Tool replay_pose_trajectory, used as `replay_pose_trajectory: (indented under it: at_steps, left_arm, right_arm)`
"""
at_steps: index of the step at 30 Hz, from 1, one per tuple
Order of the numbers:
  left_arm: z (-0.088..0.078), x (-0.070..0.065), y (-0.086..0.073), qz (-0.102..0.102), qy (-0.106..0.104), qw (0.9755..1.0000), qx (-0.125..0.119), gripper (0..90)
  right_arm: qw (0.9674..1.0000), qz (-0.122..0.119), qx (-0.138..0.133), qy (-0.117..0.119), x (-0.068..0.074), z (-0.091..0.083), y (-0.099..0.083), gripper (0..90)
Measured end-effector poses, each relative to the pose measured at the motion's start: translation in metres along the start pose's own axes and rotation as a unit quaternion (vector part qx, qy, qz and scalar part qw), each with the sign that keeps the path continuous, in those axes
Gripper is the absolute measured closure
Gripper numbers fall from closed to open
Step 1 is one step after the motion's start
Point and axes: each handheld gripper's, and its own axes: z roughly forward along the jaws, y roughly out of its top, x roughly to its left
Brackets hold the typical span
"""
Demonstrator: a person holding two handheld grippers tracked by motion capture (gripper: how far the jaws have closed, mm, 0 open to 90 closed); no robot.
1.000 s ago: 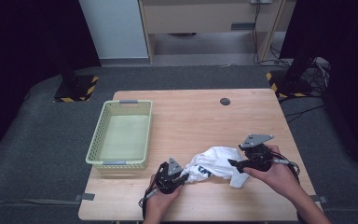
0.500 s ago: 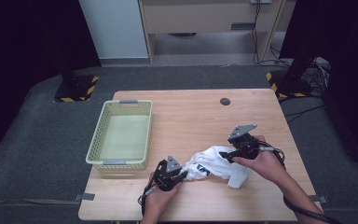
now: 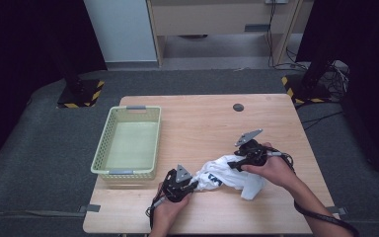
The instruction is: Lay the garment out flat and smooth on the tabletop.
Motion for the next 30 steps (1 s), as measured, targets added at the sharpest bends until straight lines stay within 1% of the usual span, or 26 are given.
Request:
replay_pose_trajectory:
  at_steps: [3, 4, 6, 7, 8, 9, 10, 12, 15, 16, 18, 20, 21, 22, 23, 26, 30]
  left_arm:
    - [0.000, 0.000, 0.000, -0.001, 0.003, 1.0000, 0.000, 73.8]
    - [-0.001, 0.000, 0.000, -0.001, 0.006, 1.0000, 0.000, 71.8]
    - [-0.002, -0.001, 0.000, -0.003, 0.014, 0.9999, -0.002, 65.2]
    - [-0.004, -0.001, 0.001, -0.004, 0.017, 0.9998, -0.004, 62.7]
    - [-0.006, -0.001, 0.001, -0.007, 0.019, 0.9997, -0.010, 59.4]
    - [-0.009, -0.002, 0.002, -0.010, 0.020, 0.9996, -0.017, 55.6]
    - [-0.011, -0.002, 0.003, -0.012, 0.019, 0.9995, -0.023, 53.9]
    - [-0.013, -0.004, 0.003, -0.008, 0.020, 0.9994, -0.027, 52.3]
    - [-0.012, -0.007, 0.003, -0.002, 0.021, 0.9995, -0.024, 52.4]
    - [-0.011, -0.007, 0.003, 0.001, 0.019, 0.9995, -0.024, 53.6]
    - [-0.011, -0.008, 0.004, 0.006, 0.022, 0.9995, -0.022, 57.5]
    - [-0.009, -0.007, 0.004, 0.009, 0.021, 0.9996, -0.016, 65.6]
    - [-0.008, -0.006, 0.004, 0.009, 0.017, 0.9998, -0.009, 68.6]
    - [-0.008, -0.006, 0.004, 0.011, 0.015, 0.9998, -0.005, 77.0]
    - [-0.009, -0.006, 0.005, 0.012, 0.019, 0.9997, -0.005, 80.4]
    - [-0.012, -0.007, 0.006, 0.014, 0.025, 0.9995, -0.012, 81.5]
    - [-0.016, -0.007, 0.006, 0.015, 0.036, 0.9990, -0.023, 79.8]
  right_arm:
    - [0.9998, -0.014, 0.011, -0.001, 0.006, -0.002, 0.000, 65.1]
    - [0.9997, -0.019, 0.015, 0.001, 0.008, -0.003, 0.000, 71.4]
    - [0.9996, -0.022, 0.015, -0.004, 0.012, -0.005, 0.000, 79.6]
    - [0.9996, -0.022, 0.015, -0.005, 0.014, -0.006, 0.000, 81.4]
    - [0.9996, -0.026, 0.013, -0.007, 0.015, -0.007, -0.001, 82.1]
    - [0.9996, -0.024, 0.014, -0.009, 0.017, -0.008, -0.001, 82.7]
    - [0.9996, -0.024, 0.013, -0.011, 0.018, -0.009, -0.001, 83.0]
    - [0.9996, -0.022, 0.008, -0.016, 0.020, -0.012, -0.002, 83.6]
    - [0.9995, -0.022, -0.003, -0.021, 0.024, -0.019, -0.002, 83.9]
    - [0.9994, -0.024, -0.006, -0.023, 0.025, -0.021, -0.002, 84.2]
    - [0.9993, -0.025, -0.011, -0.025, 0.027, -0.026, -0.003, 84.5]
    - [0.9992, -0.024, -0.015, -0.026, 0.028, -0.031, -0.003, 84.7]
    - [0.9991, -0.027, -0.017, -0.029, 0.029, -0.033, -0.003, 84.9]
    - [0.9990, -0.026, -0.020, -0.030, 0.029, -0.035, -0.003, 85.0]
    - [0.9989, -0.027, -0.023, -0.032, 0.029, -0.037, -0.003, 85.1]
    - [0.9985, -0.025, -0.030, -0.038, 0.028, -0.044, -0.004, 85.5]
    - [0.9980, -0.023, -0.038, -0.046, 0.026, -0.054, -0.006, 85.9]
